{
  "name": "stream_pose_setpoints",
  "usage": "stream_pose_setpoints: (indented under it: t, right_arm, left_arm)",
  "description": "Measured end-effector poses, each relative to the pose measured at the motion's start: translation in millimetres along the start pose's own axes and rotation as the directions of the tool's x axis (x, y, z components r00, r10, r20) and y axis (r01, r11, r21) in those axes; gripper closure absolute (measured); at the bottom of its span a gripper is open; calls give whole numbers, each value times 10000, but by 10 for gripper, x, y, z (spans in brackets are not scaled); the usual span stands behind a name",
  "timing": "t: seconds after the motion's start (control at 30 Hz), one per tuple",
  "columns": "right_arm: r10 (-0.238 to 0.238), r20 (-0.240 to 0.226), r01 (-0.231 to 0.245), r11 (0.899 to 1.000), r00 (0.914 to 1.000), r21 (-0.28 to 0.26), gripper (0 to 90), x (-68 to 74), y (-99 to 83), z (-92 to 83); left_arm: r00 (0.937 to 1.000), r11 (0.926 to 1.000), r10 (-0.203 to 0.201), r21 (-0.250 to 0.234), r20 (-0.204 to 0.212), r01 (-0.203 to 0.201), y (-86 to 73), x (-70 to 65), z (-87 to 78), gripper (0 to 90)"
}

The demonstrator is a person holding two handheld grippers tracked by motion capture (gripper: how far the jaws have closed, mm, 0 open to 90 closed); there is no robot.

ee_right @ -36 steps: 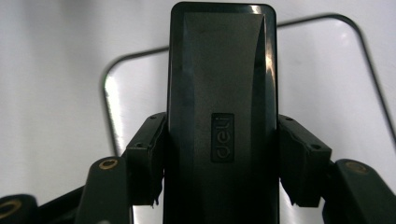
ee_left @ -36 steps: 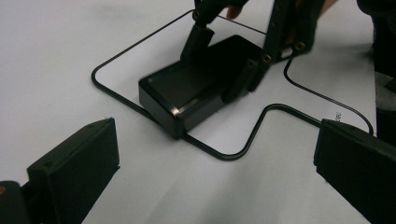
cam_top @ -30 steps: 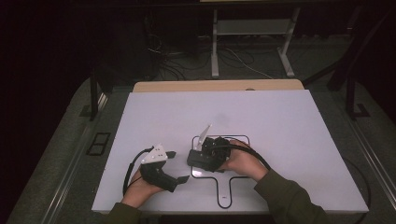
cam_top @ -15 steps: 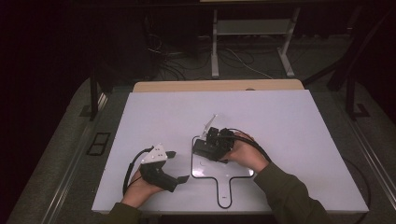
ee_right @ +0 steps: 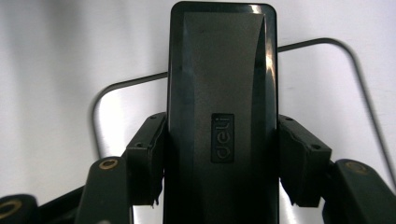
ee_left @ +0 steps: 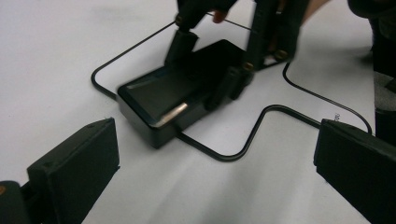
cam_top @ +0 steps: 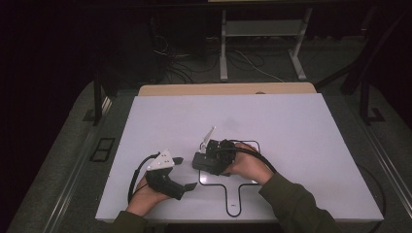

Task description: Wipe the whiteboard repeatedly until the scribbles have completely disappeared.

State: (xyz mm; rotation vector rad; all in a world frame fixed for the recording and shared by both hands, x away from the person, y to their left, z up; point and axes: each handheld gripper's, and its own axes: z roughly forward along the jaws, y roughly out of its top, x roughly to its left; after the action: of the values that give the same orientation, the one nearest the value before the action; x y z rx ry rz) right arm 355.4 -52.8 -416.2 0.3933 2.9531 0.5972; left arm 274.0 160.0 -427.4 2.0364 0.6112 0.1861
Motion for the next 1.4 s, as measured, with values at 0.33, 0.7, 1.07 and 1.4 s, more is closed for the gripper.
stream_pose_setpoints:
  t: [0.33, 0.7, 1.07, 1.4]
  right_arm:
    - [-32, 76, 30, 9997, 10000, 224, 387, -11, 50, 12]
    - [139, 257, -143, 9998, 9996, 164, 387, -102, 91, 40]
    - [-249, 64, 246, 9991, 9997, 345, 387, 109, 89, 19]
    - [281, 503, -294, 9993, 9983, 248, 387, -151, 124, 59]
  left_arm:
    - [10000, 10000, 3, 1, 20, -3, -3, 7, 0, 0]
    - [10000, 10000, 30, 11, 2, -30, -2, 7, -1, 0]
    - [10000, 10000, -13, -3, -1, 13, 1, -3, 1, 0]
    - [10000, 10000, 42, 9, 1, -42, -3, 7, -3, 0]
